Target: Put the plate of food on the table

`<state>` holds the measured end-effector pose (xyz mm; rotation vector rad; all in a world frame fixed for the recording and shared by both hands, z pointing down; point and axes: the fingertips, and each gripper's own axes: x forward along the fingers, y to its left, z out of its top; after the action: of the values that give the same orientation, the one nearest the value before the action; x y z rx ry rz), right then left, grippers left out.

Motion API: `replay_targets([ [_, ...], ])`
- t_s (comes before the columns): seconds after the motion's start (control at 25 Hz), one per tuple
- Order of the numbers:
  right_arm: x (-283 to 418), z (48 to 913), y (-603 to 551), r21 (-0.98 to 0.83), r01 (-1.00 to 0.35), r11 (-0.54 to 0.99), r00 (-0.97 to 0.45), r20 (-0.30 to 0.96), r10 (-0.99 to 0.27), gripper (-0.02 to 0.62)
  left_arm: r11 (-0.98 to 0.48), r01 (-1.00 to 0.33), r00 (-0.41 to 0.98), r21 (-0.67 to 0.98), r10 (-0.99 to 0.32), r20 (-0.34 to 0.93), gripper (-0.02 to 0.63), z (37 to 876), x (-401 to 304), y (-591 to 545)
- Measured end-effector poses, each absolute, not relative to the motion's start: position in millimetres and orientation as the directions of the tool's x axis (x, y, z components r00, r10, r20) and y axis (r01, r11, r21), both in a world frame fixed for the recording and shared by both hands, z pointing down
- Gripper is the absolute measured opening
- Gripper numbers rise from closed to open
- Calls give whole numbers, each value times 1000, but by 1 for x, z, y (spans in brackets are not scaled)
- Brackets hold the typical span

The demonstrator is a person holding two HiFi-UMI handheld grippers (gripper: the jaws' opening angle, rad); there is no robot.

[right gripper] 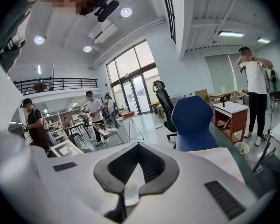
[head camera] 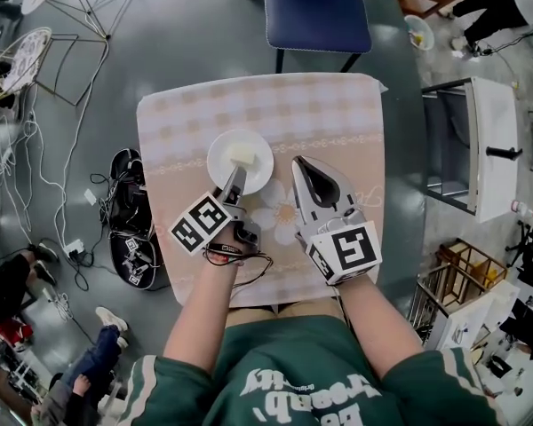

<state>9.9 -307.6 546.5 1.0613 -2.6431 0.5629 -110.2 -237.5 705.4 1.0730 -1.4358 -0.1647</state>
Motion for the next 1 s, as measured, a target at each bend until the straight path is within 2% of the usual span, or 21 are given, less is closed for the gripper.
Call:
replay_targets([
  [0.56, -13, 521, -289, -240, -690, 682, -720, 320, -616, 15, 541, -491, 204, 683, -690, 694, 264, 685, -129, -213],
  [1.0, -18, 484, -268, -190, -720, 667, -690, 295, -661, 14, 439, -524, 261, 730, -733, 628, 264, 643, -123, -203],
])
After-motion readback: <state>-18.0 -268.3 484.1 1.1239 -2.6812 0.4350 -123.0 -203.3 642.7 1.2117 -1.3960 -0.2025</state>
